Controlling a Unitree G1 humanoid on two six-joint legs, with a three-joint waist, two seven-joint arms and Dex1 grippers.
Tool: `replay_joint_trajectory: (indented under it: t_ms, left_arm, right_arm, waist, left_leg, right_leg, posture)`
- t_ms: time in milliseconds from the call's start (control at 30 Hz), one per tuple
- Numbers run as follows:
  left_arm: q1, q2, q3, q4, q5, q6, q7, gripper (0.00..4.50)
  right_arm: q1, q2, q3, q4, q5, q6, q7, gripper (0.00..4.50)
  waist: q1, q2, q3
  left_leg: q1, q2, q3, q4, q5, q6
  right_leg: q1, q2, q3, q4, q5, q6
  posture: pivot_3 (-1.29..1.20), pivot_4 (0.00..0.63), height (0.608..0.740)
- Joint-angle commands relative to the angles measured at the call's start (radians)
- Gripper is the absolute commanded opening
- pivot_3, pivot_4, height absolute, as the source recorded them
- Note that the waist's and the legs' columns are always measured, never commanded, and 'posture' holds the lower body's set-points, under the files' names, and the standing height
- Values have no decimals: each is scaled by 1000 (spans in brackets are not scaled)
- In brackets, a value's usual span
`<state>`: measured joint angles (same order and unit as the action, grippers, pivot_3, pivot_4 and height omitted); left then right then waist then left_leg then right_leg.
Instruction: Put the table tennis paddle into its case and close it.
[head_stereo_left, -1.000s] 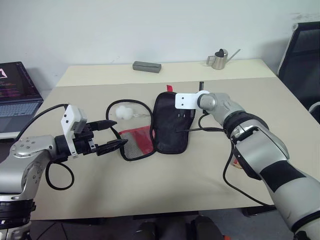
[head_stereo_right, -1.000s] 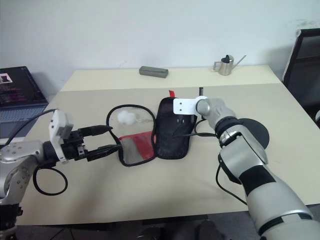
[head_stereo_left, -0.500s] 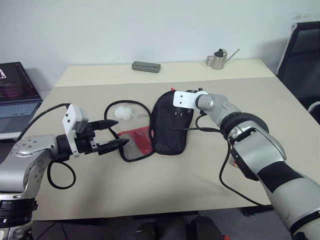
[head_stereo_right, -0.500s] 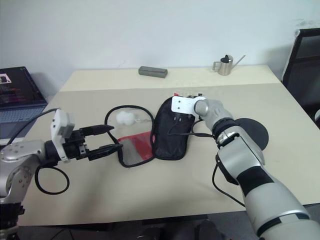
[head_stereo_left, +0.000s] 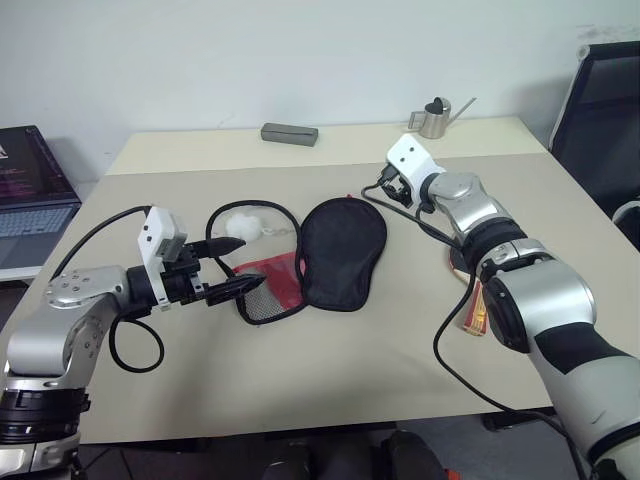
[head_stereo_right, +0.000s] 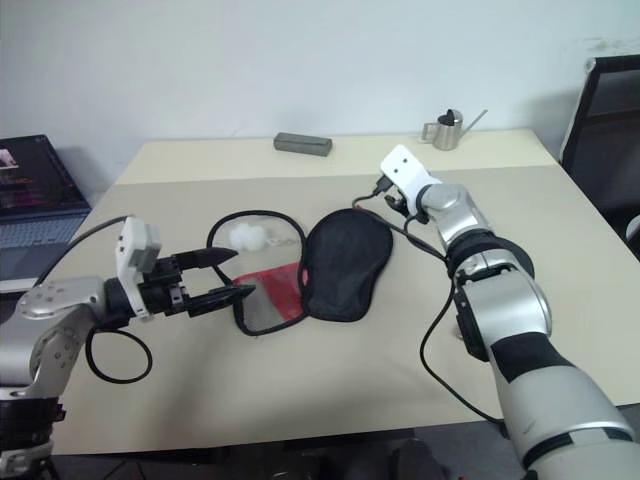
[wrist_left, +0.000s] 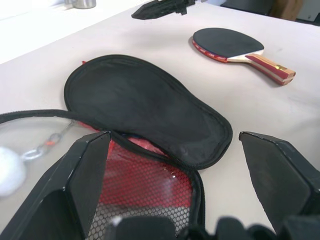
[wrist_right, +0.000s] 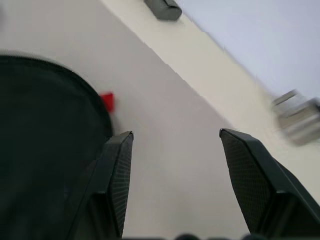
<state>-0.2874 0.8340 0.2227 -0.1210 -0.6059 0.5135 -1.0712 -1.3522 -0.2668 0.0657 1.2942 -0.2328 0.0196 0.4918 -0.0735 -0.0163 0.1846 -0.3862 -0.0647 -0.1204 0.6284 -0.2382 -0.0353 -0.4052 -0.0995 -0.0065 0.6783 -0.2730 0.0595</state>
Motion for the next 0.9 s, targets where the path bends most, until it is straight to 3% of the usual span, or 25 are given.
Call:
replay_joint_trajectory:
  t_ms: [33, 300, 467, 667, 900]
  left_arm:
    - [-5, -5, 13, -14, -8, -25, -12, 4500]
    - [0, -8, 16, -10, -11, -18, -23, 4500]
    - [-4, -9, 13, -4, -10, -18, -27, 4500]
    - [-11, -7, 8, 2, -7, -16, -37, 4500]
    - [-21, -3, 4, 9, -1, -18, -44, 4500]
  right_arm:
    - [86, -5, -59, -160, 100, 132, 64, 2927]
    - [453, 9, -103, -860, 208, 588, 9, 2927]
    - [592, 49, -123, -1159, 296, 877, -19, 2927]
    - [615, 106, -146, -1258, 383, 1044, -59, 2927]
    - [602, 135, -110, -1157, 386, 993, -110, 2927]
  waist:
    - [0, 0, 0]
    - [1, 0, 0]
    - [2, 0, 0]
    - [4, 0, 0]
    - [12, 0, 0]
  left_leg:
    - [0, 0, 0, 0, 0, 0]
    - [-1, 2, 0, 1, -1, 2]
    - [-1, 4, 0, 1, -2, 3]
    - [0, 7, 0, 1, -2, 3]
    - [0, 7, 0, 1, -2, 3]
  right_leg:
    - [0, 0, 0, 0, 0, 0]
    - [-1, 2, 0, 1, 0, 0]
    - [-1, 4, 0, 1, 1, -2]
    - [-1, 7, 0, 1, 3, -5]
    - [-1, 7, 0, 1, 3, -5]
  posture:
    - [0, 150, 740]
    - [0, 150, 740]
    - [0, 150, 740]
    - [0, 150, 740]
    - [0, 150, 740]
